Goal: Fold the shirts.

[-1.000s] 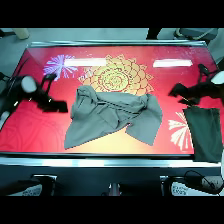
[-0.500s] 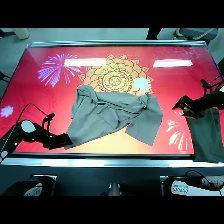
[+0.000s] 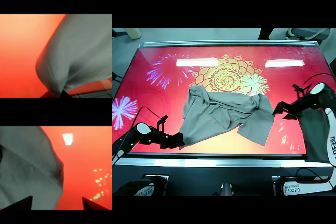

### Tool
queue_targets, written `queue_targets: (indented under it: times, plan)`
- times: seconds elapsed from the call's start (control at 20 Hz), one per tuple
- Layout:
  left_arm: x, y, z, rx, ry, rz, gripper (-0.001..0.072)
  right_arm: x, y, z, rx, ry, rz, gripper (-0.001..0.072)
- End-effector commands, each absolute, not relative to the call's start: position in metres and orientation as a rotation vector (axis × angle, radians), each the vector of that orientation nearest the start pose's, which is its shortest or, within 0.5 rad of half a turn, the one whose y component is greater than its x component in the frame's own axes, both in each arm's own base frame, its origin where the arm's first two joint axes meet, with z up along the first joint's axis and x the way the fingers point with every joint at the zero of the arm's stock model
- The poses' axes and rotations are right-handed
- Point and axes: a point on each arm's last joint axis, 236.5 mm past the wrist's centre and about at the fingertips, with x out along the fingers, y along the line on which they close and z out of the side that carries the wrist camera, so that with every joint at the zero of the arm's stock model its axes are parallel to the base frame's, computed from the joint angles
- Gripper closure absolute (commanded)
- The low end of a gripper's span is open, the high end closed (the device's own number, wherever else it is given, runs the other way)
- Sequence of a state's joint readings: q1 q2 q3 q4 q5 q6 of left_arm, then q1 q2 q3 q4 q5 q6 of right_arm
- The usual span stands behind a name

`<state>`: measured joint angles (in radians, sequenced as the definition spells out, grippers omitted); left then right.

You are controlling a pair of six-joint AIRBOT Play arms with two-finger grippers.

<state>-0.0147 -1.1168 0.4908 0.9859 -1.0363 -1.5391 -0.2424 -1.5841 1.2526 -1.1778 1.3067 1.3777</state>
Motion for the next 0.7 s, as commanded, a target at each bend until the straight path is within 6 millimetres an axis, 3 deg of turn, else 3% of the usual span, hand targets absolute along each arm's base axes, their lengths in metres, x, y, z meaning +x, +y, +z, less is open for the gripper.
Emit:
queue_targets:
  times: [0.0,0.1,0.15,0.2,0.25,0.3,0.35,0.4,0.45,0.5,0.55,0.6,0.65]
  plan:
    - [0.212,-0.119,-0.107,-0.584,1.61,-0.223,0.0685,0.391,0.013,-0.092,0.336,1.531,0.201,0.0037]
    - [0.214,-0.119,-0.102,-0.563,1.586,-0.246,0.0686,0.399,0.027,-0.103,0.282,1.514,0.239,0.0078]
    - [0.219,-0.119,-0.095,-0.544,1.555,-0.267,0.0687,0.407,0.031,-0.104,0.262,1.48,0.24,0.0231]
    - [0.228,-0.119,-0.084,-0.52,1.508,-0.285,0.0687,0.416,0.033,-0.101,0.247,1.444,0.236,0.0613]
    - [0.242,-0.115,-0.068,-0.486,1.444,-0.295,0.0687,0.423,0.034,-0.091,0.254,1.418,0.239,0.0688]
    - [0.262,-0.11,-0.041,-0.432,1.348,-0.306,0.0687,0.432,0.036,-0.069,0.26,1.376,0.252,0.0688]
    - [0.288,-0.102,-0.002,-0.359,1.224,-0.312,0.0687,0.444,0.035,-0.039,0.239,1.311,0.26,0.0688]
    - [0.312,-0.093,0.047,-0.286,1.084,-0.309,0.0687,0.46,0.034,0.01,0.21,1.198,0.266,0.0689]
    - [0.334,-0.084,0.11,-0.216,0.922,-0.3,0.0687,0.474,0.033,0.075,0.185,1.044,0.26,0.0689]
    - [0.348,-0.073,0.191,-0.142,0.725,-0.28,0.0687,0.48,0.031,0.151,0.165,0.865,0.245,0.0689]
    - [0.349,-0.061,0.281,-0.091,0.512,-0.239,0.0687,0.473,0.029,0.235,0.137,0.666,0.229,0.0688]
    - [0.336,-0.048,0.367,-0.06,0.312,-0.19,0.0687,0.449,0.027,0.33,0.088,0.432,0.209,0.0688]
    - [0.308,-0.033,0.451,-0.033,0.107,-0.134,0.0687,0.406,0.022,0.417,0.03,0.204,0.17,0.0687]
